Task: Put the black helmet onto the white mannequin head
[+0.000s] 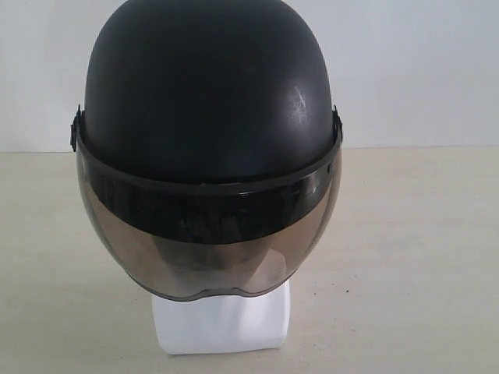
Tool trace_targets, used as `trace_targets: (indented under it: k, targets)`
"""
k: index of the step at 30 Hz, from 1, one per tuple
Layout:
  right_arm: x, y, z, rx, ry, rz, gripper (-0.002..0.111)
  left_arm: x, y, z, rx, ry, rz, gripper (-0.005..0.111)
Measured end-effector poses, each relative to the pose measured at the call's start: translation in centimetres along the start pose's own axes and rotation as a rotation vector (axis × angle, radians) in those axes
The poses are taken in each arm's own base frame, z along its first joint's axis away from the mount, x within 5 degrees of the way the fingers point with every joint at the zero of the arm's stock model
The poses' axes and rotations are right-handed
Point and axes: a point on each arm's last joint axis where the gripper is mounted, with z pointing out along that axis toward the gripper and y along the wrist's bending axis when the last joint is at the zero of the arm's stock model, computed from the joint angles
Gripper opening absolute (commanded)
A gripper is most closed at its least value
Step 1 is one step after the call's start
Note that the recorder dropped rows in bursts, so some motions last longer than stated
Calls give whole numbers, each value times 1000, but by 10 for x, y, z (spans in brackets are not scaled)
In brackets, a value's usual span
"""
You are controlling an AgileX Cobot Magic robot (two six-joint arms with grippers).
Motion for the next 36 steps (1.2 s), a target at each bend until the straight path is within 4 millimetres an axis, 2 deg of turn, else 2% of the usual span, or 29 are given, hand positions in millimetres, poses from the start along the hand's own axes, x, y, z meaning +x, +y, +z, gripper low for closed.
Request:
trace_targets:
  k: [5,12,36]
  targets:
    - [20,7,-31,0,-71,9,0,23,-4,-11,0,4,-3,4]
    - [18,11,-59,7,-190,1,0,31,-11,-18,44,-8,4,4]
    - [17,12,-62,4,-205,7,0,30,-12,-19,52,-14,6,4]
